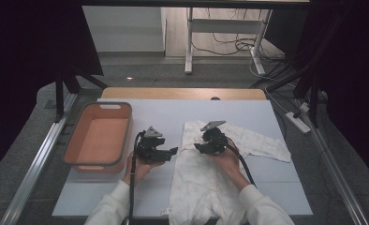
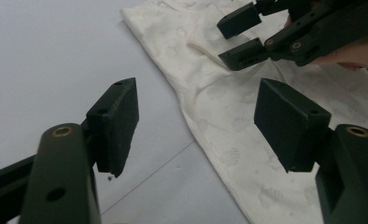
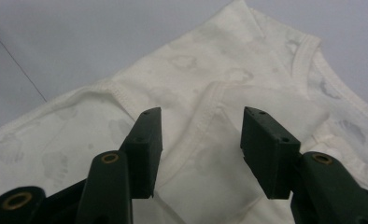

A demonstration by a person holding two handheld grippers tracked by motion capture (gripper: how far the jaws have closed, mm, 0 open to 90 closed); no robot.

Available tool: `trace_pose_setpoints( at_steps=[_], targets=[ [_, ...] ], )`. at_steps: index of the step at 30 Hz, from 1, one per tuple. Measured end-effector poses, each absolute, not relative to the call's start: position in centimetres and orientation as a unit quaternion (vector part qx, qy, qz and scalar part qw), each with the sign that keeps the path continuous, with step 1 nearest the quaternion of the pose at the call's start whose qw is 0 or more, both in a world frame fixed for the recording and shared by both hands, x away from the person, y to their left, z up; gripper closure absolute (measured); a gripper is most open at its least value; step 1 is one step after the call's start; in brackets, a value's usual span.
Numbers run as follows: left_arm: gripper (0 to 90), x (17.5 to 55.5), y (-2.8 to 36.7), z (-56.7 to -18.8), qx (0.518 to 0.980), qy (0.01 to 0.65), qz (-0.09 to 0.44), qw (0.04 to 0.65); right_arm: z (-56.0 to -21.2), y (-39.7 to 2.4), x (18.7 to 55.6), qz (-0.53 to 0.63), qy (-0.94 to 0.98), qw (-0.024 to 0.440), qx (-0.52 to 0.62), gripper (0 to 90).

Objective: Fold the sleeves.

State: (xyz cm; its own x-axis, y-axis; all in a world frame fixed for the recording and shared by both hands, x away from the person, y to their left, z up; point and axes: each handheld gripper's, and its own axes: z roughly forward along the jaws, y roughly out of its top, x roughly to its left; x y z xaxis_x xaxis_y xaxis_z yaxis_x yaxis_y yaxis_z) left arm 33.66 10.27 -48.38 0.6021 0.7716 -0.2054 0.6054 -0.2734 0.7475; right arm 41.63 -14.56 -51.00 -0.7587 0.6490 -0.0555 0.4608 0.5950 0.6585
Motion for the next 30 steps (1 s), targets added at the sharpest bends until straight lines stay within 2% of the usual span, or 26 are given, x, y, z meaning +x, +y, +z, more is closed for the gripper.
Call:
trace_pose_setpoints(
  at_steps=[4, 10, 12, 30],
  targets=[
    [31.2, 33.6, 10.3, -48.4, 0.792, 0.435, 0.099, 0.418, -51.6, -14.3, 41.7, 0.309, 0.885, 0.148, 0.316, 56.5],
    [31.4, 33.6, 10.3, -48.4, 0.791, 0.435, 0.099, 0.418, -51.7, -14.4, 41.7, 0.307, 0.888, 0.137, 0.315, 77.6],
    [31.4, 33.6, 10.4, -48.4, 0.791, 0.435, 0.099, 0.418, -51.6, -14.5, 41.7, 0.305, 0.889, 0.136, 0.314, 81.3],
    [31.4, 33.7, 10.7, -48.1, 0.785, 0.438, 0.099, 0.428, -48.2, -17.1, 41.0, 0.358, 0.860, 0.149, 0.332, 82.4]
  ],
)
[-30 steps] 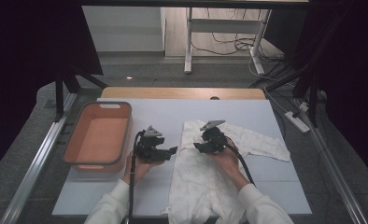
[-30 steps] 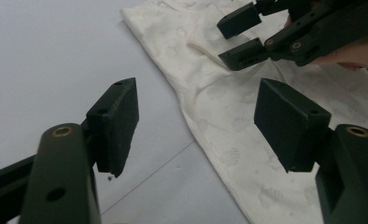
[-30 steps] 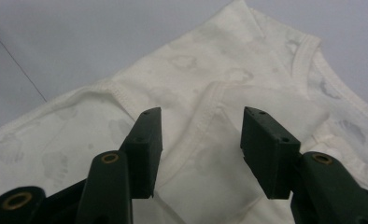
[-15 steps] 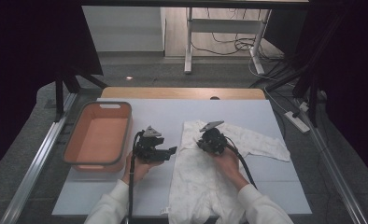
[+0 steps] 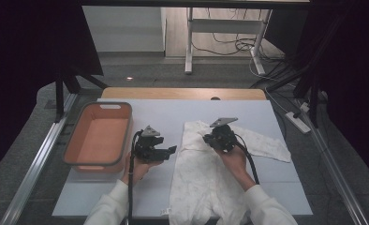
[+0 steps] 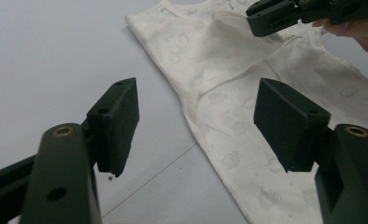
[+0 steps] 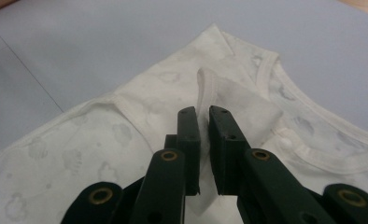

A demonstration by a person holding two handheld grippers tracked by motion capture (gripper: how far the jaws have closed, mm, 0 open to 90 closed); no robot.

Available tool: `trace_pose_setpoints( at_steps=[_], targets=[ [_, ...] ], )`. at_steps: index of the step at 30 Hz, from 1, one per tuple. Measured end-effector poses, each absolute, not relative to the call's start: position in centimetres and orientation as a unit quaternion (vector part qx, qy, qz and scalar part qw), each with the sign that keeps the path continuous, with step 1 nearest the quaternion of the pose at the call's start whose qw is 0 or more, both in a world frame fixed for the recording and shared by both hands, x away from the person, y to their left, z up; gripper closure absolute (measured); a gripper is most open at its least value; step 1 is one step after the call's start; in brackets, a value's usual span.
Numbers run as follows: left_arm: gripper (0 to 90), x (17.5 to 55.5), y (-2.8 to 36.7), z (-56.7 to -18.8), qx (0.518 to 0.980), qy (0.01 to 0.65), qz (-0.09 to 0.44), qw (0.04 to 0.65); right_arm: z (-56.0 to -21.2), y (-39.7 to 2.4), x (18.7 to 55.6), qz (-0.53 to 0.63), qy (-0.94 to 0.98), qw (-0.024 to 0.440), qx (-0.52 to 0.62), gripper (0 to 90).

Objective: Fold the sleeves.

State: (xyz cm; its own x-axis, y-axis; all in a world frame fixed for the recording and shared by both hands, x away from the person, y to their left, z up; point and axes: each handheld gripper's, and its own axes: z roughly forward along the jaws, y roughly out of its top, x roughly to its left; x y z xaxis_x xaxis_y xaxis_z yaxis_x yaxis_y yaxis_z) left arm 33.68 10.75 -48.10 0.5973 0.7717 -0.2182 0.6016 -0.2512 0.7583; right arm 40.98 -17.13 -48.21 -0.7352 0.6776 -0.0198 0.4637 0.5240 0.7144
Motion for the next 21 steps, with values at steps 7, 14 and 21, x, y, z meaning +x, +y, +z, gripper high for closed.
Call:
trace_pose_setpoints(
  at_steps=[7, 14, 21],
  targets=[
    [31.4, 34.1, 10.5, -48.2, 0.788, 0.435, 0.097, 0.425, -48.3, -18.8, 40.8, 0.354, 0.853, 0.152, 0.352, 82.0],
    [31.4, 34.0, 10.5, -48.1, 0.786, 0.435, 0.099, 0.427, -48.0, -20.6, 40.4, 0.357, 0.841, 0.158, 0.374, 80.8],
    [31.3, 34.1, 10.6, -48.2, 0.786, 0.437, 0.097, 0.425, -47.8, -22.0, 40.4, 0.358, 0.826, 0.178, 0.397, 56.3]
  ],
)
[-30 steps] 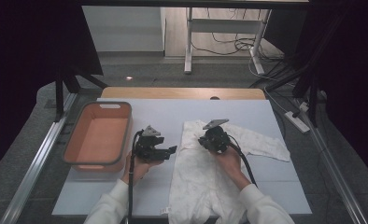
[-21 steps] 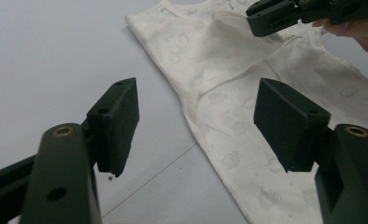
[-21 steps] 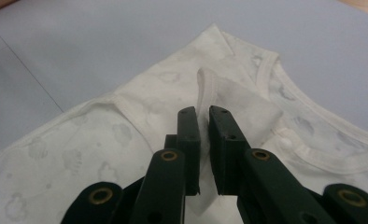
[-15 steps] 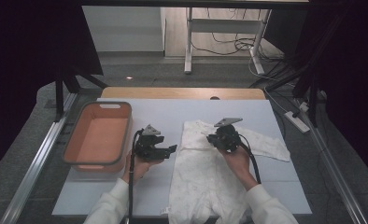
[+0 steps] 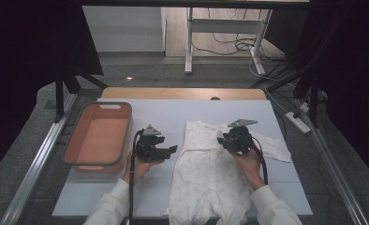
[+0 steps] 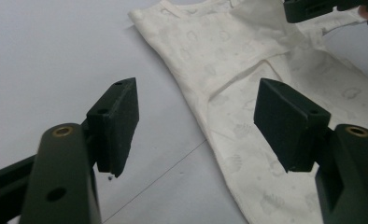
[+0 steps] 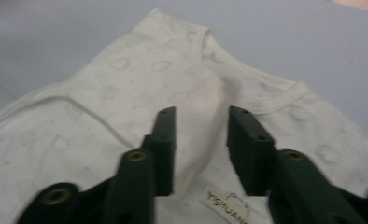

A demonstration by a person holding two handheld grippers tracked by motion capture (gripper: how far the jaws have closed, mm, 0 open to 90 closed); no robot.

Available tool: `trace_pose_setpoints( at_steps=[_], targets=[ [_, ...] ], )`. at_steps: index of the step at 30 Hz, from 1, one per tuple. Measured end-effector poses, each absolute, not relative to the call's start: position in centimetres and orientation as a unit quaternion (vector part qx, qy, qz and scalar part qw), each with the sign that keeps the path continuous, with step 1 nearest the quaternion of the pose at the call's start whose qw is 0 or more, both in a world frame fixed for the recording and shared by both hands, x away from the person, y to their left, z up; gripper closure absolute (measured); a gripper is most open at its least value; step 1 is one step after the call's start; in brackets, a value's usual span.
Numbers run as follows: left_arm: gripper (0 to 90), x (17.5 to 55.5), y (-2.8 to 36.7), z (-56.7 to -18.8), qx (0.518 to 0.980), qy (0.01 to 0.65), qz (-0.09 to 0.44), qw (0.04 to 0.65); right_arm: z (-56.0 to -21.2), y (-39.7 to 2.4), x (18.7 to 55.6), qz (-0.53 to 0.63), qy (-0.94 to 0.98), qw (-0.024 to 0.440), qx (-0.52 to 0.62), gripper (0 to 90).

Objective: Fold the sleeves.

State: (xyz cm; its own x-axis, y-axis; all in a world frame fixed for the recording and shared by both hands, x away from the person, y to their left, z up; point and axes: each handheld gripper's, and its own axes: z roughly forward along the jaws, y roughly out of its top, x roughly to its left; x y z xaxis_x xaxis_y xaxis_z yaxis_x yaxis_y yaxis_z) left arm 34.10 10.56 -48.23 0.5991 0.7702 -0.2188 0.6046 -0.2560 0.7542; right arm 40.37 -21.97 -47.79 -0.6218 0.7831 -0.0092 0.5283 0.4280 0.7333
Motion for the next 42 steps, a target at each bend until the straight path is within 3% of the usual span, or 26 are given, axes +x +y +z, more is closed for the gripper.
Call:
trace_pose_setpoints(
  at_steps=[5, 9, 22, 31, 42],
  targets=[
    [31.2, 34.1, 10.5, -48.3, 0.787, 0.437, 0.097, 0.425, -47.3, -22.6, 40.4, 0.374, 0.813, 0.182, 0.408, 42.2],
    [31.2, 34.1, 10.6, -48.3, 0.787, 0.437, 0.097, 0.424, -47.0, -22.8, 40.2, 0.387, 0.811, 0.177, 0.402, 38.5],
    [30.5, 34.1, 10.7, -48.3, 0.788, 0.435, 0.092, 0.426, -46.8, -24.8, 37.9, 0.429, 0.801, 0.150, 0.390, 32.6],
    [30.1, 34.0, 10.3, -48.4, 0.792, 0.429, 0.089, 0.425, -47.1, -26.5, 35.5, 0.425, 0.804, 0.176, 0.377, 30.2],
    [29.8, 34.0, 10.6, -48.1, 0.792, 0.430, 0.098, 0.423, -47.4, -29.0, 36.6, 0.407, 0.801, 0.191, 0.396, 29.3]
  ],
)
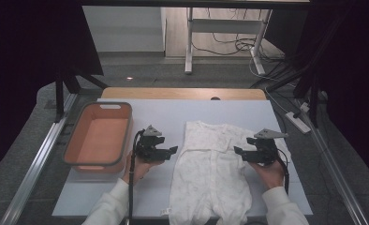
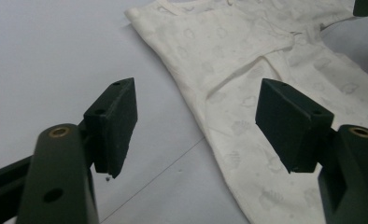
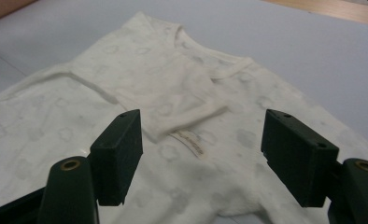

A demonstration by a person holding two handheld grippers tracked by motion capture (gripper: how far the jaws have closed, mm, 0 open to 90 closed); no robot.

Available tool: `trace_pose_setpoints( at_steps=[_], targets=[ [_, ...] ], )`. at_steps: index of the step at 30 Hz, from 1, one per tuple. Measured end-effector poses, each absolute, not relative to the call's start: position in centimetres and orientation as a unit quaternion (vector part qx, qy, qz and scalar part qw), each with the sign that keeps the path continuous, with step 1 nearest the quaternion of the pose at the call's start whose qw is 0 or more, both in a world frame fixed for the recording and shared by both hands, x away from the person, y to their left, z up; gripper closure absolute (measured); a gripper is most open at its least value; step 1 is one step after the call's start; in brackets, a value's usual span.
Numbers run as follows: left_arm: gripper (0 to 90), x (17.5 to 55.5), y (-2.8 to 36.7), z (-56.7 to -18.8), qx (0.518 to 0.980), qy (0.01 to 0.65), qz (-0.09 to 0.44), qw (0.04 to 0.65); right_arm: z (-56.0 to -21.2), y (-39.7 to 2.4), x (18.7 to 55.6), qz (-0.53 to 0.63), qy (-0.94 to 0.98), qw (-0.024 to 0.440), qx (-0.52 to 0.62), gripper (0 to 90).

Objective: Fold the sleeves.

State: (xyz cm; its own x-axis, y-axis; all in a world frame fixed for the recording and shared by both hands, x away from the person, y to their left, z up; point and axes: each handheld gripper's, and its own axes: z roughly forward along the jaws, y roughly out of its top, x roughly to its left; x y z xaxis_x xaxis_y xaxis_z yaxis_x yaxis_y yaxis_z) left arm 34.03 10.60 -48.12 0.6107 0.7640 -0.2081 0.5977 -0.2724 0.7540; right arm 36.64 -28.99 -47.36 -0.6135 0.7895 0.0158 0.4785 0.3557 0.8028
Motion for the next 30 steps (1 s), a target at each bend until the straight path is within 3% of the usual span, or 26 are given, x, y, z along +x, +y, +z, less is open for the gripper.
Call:
trace_pose_setpoints(
  at_steps=[30],
  targets=[
    [29.6, 34.0, 10.7, -47.7, 0.791, 0.427, 0.100, 0.428, -48.2, -33.6, 38.2, 0.331, 0.773, 0.230, 0.490, 28.2]
  ],
)
